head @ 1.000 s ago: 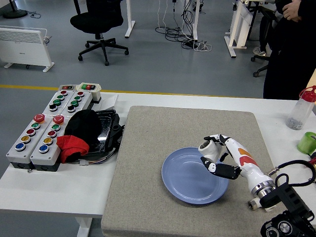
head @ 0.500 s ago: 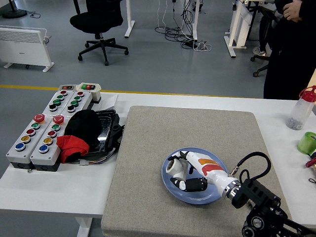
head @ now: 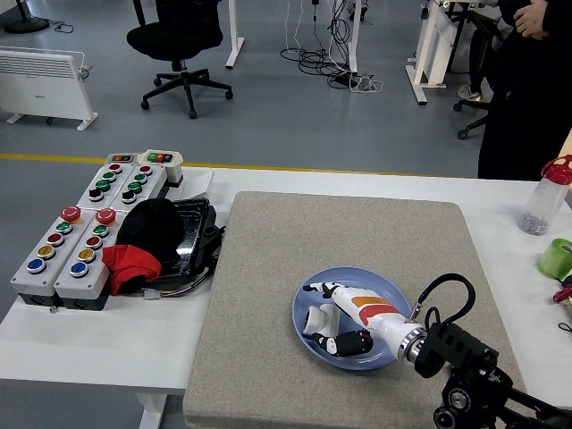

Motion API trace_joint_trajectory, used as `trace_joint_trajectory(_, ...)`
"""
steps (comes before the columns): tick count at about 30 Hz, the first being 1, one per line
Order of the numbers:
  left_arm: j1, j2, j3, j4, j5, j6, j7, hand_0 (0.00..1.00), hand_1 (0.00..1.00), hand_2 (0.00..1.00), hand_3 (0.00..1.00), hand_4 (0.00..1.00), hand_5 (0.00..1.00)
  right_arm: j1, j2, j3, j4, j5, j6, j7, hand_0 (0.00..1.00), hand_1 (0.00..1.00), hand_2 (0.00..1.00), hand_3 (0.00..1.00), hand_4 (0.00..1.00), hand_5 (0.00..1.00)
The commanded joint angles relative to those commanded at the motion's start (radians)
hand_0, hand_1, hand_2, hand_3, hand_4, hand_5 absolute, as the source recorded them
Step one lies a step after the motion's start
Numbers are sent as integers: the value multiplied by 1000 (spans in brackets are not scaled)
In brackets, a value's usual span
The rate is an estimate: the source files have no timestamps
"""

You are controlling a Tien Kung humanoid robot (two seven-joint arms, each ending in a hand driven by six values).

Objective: Pick pipe place plate twice

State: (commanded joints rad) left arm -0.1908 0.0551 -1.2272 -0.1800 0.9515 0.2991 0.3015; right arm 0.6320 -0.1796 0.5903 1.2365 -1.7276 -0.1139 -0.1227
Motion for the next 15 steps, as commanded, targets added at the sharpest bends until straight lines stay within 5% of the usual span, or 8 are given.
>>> trace_joint_trajectory(9,5,-1,-7,-1,13,0,3,719,754,718,658,404,998,-18,-2,52,21,10,-33,12,941,917,998,998,772,423)
trace_joint_trajectory(15,6,0,-10,0,16,-1,1,718,754,719,659,405,998,-56,-40,169,68,-3,15,-8,945,909,998,998,775,428)
